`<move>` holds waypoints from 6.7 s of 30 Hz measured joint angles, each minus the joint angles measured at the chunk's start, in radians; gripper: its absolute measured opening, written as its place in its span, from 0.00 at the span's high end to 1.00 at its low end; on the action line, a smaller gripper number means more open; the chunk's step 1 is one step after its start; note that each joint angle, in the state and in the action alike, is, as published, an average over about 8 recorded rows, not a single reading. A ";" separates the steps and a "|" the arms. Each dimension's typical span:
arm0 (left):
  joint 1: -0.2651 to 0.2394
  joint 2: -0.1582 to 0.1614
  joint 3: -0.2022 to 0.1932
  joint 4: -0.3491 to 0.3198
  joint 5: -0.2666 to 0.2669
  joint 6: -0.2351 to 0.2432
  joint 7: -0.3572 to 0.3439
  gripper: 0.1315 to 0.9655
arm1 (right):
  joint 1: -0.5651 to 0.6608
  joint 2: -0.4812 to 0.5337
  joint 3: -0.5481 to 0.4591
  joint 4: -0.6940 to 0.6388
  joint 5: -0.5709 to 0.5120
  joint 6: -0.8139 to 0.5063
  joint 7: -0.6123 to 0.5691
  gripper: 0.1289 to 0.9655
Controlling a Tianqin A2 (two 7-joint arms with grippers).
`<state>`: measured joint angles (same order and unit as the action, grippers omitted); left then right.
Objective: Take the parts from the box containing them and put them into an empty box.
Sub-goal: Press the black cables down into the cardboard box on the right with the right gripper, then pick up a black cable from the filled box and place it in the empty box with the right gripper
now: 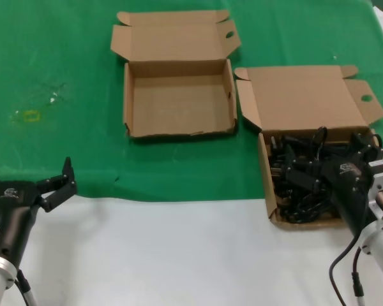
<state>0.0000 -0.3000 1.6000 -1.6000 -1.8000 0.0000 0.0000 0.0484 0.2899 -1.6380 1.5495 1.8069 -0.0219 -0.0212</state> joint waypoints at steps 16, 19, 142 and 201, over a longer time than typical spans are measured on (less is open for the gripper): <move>0.000 0.000 0.000 0.000 0.000 0.000 0.000 0.01 | 0.000 0.001 -0.001 0.000 0.000 0.000 0.000 0.00; 0.000 0.000 0.000 0.000 0.000 0.000 0.000 0.04 | 0.001 0.007 -0.010 0.003 0.000 -0.001 0.001 0.00; 0.000 0.000 0.000 0.000 0.000 0.000 0.000 0.99 | 1.050 0.389 -0.510 -0.778 -0.430 -1.247 -0.522 0.88; 0.000 0.000 0.000 0.000 0.000 0.000 0.000 0.99 | 1.416 -0.169 -0.424 -1.459 -0.347 -0.954 -0.787 0.90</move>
<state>0.0000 -0.3000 1.6000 -1.6000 -1.7997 0.0000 -0.0003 1.4644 0.1207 -2.0618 0.0901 1.4596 -0.9758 -0.8083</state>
